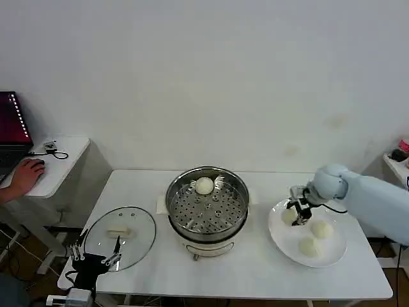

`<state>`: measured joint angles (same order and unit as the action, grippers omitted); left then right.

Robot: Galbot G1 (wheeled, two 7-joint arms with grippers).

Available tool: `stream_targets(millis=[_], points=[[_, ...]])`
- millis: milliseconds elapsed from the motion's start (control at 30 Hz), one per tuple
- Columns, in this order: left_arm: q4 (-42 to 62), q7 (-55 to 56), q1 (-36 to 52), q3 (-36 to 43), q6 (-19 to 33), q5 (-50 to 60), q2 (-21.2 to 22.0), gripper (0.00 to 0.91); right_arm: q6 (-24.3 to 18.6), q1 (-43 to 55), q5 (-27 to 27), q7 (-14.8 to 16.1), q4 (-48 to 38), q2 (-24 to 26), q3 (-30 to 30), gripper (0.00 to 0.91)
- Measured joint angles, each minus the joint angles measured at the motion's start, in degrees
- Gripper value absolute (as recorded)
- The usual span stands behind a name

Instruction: Take steamed baozi put them in steamer then cover it.

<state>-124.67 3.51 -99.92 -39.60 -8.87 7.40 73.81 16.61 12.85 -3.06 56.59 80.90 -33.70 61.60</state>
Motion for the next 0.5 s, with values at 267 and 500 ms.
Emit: stream_targets(millis=[267, 500], points=[[-0.2, 0.0, 0.3, 0.1, 0.0, -0.1, -0.1, 0.907, 1.2, 12.6, -6.3, -0.3, 4.9, -0.1, 5.7, 0.665], [0.1, 0.0, 0.8, -0.3, -0.2, -0.3, -0.3, 0.907, 3.7, 22.5, -13.7, -2.1, 6.4, -6.2, 9.6, 0.665]])
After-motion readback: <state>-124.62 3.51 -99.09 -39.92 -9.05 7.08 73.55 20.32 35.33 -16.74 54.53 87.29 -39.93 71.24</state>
